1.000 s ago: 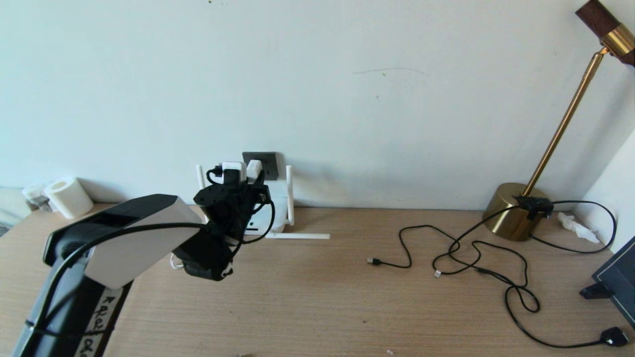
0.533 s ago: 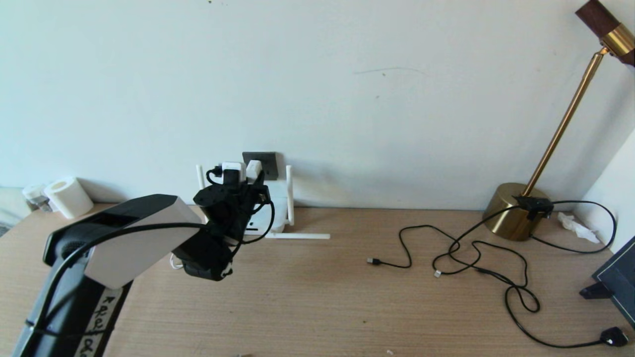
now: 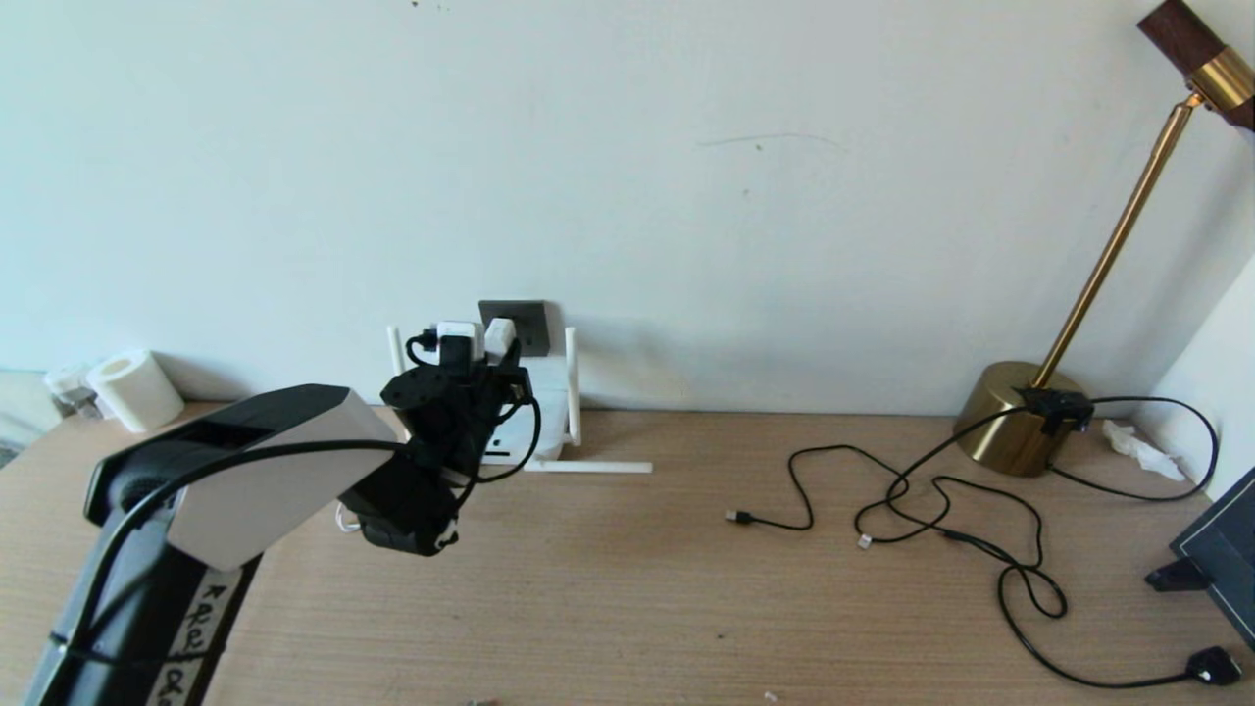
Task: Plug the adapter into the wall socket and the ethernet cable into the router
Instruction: Pick up plug
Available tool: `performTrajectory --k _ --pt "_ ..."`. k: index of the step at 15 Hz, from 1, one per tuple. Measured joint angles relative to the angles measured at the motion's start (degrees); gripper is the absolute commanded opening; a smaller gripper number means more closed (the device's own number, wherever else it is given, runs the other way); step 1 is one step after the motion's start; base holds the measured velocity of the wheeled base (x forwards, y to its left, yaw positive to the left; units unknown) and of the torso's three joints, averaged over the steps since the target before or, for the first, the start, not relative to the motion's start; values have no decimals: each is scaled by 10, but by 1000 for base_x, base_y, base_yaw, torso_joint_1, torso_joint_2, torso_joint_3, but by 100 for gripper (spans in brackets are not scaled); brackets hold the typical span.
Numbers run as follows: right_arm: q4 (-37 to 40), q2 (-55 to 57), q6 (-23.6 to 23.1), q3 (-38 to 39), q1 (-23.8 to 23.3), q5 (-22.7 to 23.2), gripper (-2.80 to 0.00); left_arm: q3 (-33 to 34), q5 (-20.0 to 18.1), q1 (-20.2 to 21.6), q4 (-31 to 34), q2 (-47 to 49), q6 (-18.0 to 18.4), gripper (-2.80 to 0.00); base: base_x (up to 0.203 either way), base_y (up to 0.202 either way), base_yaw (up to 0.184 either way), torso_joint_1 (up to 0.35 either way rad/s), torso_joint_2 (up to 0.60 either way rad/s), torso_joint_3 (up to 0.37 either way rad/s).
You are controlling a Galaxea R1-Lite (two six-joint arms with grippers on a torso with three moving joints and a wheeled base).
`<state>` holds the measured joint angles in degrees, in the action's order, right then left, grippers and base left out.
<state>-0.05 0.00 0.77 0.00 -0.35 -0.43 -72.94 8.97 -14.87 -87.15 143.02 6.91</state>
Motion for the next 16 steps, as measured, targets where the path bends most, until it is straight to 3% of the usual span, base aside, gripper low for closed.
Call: performTrajectory --k 16 --pt "0 0 0 0 0 0 0 -3 -1 2 0 0 -1 -280 0 0 0 0 0 0"
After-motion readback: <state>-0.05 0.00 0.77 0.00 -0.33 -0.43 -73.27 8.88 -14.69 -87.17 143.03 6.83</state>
